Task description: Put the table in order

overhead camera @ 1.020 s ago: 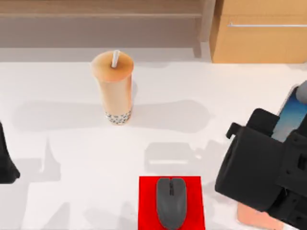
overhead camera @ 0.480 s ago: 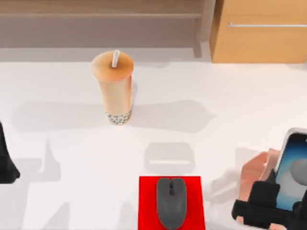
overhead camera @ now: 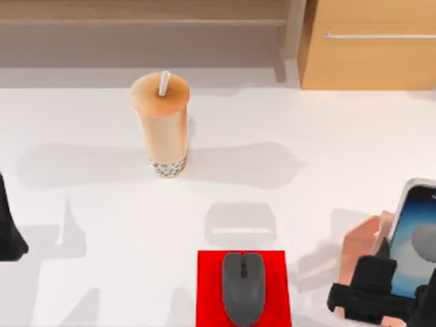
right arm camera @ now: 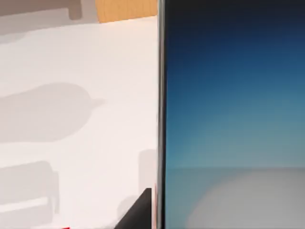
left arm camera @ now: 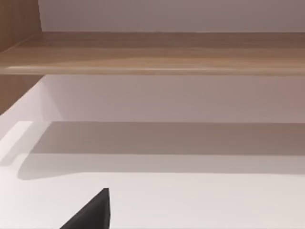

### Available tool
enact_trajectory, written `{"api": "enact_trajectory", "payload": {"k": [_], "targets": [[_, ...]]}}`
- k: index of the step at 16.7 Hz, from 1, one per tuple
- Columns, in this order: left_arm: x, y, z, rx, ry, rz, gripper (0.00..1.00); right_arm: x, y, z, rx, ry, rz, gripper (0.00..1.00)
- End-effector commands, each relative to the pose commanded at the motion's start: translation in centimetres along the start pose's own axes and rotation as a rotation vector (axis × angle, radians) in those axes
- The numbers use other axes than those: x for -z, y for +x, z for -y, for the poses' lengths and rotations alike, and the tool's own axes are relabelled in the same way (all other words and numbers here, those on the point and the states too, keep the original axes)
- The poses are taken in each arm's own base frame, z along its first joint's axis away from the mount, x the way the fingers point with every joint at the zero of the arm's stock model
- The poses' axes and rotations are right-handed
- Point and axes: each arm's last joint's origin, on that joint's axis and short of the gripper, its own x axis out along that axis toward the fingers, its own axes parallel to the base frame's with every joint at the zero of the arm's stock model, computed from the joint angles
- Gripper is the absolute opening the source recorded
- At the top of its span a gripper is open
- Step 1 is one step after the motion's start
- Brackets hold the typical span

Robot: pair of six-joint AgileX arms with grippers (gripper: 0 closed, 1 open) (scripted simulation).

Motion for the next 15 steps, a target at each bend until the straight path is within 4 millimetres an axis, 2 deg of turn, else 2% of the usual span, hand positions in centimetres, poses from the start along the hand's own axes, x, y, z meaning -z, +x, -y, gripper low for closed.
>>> {"api": "enact_trajectory", "payload": {"k": [7, 15], "targets": [[0.0, 0.0, 0.0, 0.000, 0.000, 0.000, 1.00, -2.3, -2.1, -0.8, -0.149, 0.014, 0.044, 0.00], [0.0, 0.0, 0.0, 0.000, 0.000, 0.000, 1.00, -3.0, -2.2, -1.2, -0.201, 0.012, 0.089, 0.00]]}}
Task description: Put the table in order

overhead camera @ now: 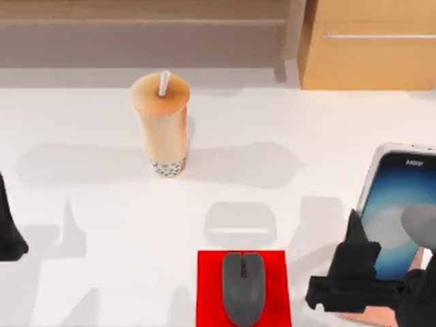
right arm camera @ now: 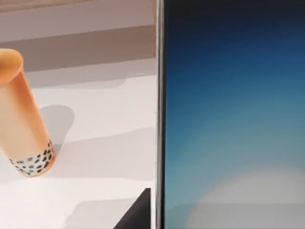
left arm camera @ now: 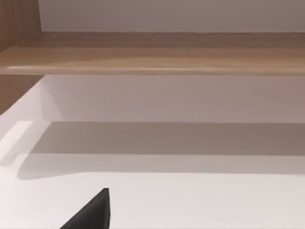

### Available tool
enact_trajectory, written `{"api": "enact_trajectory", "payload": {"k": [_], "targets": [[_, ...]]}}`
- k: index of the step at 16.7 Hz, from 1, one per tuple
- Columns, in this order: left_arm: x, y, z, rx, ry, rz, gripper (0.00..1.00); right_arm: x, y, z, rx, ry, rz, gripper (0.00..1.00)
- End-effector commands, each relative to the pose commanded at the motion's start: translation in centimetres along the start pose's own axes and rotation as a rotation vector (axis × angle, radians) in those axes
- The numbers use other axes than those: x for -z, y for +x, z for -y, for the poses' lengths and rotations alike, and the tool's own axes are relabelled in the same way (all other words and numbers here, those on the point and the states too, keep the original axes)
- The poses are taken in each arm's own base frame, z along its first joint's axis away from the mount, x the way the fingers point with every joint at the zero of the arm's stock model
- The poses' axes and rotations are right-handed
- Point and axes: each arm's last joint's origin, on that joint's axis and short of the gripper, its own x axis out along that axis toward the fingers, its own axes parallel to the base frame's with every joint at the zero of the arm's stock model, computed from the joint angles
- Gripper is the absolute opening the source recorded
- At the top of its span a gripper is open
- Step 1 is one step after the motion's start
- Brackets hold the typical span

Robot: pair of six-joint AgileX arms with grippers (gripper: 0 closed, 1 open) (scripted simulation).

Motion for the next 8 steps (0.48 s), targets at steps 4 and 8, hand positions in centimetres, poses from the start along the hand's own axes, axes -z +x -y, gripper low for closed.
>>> {"api": "enact_trajectory", "payload": {"k": [4, 8], "targets": [[0.0, 0.0, 0.0, 0.000, 0.000, 0.000, 1.00, 0.2, 0.7, 0.0, 0.004, 0.013, 0.004, 0.00], [0.0, 0.0, 0.0, 0.000, 0.000, 0.000, 1.00, 0.7, 2.0, 0.3, 0.038, 0.020, -0.003, 0.00]]}}
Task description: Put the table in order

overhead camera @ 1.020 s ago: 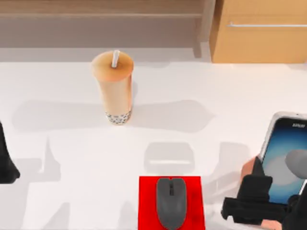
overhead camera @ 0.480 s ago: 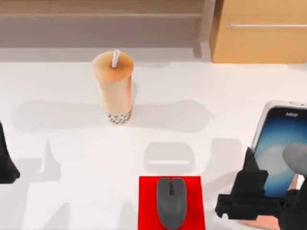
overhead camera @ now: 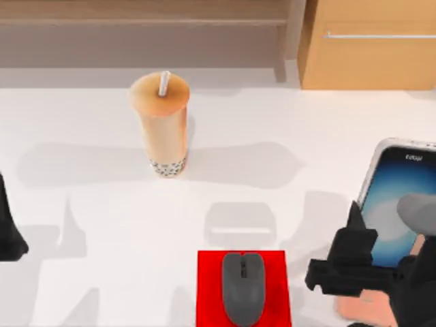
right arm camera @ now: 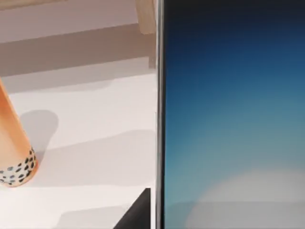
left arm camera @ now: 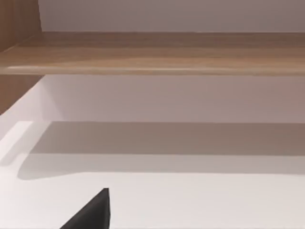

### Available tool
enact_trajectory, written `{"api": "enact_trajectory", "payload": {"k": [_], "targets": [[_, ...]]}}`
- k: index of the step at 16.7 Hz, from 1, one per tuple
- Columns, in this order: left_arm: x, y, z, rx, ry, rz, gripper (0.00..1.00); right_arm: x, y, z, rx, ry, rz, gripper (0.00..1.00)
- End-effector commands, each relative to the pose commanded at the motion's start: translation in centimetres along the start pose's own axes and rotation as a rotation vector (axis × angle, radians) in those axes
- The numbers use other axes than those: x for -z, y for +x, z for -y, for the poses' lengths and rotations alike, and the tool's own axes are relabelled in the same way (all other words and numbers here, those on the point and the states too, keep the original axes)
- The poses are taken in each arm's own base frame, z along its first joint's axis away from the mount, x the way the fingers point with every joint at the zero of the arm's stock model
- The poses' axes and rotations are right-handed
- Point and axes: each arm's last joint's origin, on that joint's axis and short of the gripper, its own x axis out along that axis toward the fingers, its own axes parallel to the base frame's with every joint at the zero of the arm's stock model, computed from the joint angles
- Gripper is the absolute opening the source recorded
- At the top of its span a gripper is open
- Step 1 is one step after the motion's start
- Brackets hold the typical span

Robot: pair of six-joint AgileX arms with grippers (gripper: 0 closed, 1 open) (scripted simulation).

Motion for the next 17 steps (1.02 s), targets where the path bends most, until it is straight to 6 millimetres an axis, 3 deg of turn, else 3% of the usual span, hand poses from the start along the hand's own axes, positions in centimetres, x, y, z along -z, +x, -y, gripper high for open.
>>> {"api": "enact_trajectory", "payload": {"k": [9, 15, 17], "targets": [[0.0, 0.0, 0.0, 0.000, 0.000, 0.000, 1.00, 3.3, 4.7, 2.4, 0.178, -0.046, -0.082, 0.00], [0.0, 0.0, 0.0, 0.000, 0.000, 0.000, 1.00, 3.5, 4.9, 2.5, 0.187, -0.048, -0.087, 0.00], [0.0, 0.0, 0.0, 0.000, 0.000, 0.000, 1.00, 3.5, 4.9, 2.5, 0.187, -0.048, -0.087, 0.15]]}}
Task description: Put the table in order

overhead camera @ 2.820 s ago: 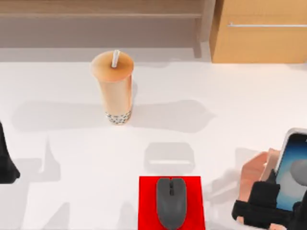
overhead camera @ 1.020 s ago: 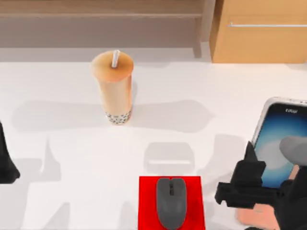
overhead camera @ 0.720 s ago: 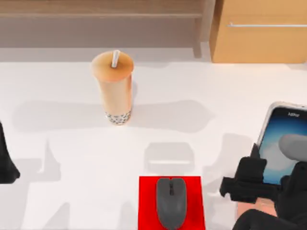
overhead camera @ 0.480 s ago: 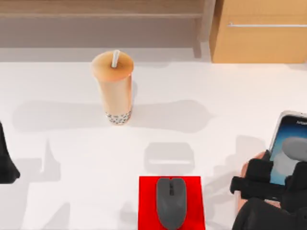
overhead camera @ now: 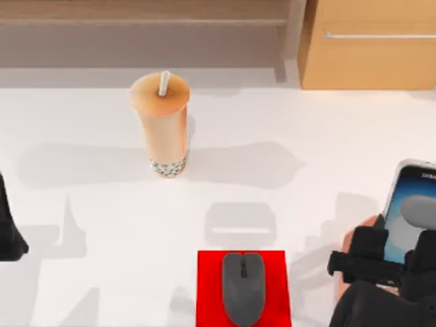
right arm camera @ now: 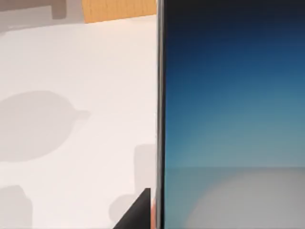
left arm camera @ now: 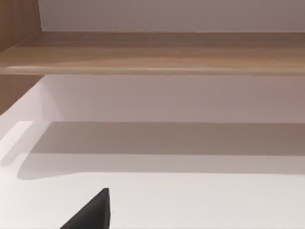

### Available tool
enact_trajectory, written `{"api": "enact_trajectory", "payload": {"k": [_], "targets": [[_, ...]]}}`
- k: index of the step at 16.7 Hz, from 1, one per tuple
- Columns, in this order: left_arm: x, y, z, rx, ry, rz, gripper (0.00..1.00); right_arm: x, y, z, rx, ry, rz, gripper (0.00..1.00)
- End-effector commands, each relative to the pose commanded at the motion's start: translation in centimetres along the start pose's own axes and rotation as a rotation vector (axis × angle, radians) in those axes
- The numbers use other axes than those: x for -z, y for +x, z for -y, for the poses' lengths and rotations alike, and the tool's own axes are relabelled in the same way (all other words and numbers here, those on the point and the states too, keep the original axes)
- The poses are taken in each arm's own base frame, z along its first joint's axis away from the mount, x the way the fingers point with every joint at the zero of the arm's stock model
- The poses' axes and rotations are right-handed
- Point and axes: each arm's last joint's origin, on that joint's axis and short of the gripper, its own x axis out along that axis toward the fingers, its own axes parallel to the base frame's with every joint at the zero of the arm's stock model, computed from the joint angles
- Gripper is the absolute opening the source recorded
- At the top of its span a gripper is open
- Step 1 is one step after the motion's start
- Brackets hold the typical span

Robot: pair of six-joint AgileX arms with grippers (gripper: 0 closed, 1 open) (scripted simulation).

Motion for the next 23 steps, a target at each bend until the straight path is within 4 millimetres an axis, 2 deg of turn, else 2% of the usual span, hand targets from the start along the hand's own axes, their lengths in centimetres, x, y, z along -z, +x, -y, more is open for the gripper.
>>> {"api": "enact_trajectory", "payload": {"k": [11, 23], "targets": [[0.00, 0.00, 0.00, 0.000, 0.000, 0.000, 1.00, 0.00, 0.00, 0.00, 0.000, 0.000, 0.000, 0.98], [0.00, 0.00, 0.00, 0.000, 0.000, 0.000, 1.00, 0.19, -0.30, -0.01, -0.001, -0.002, -0.001, 1.00]]}}
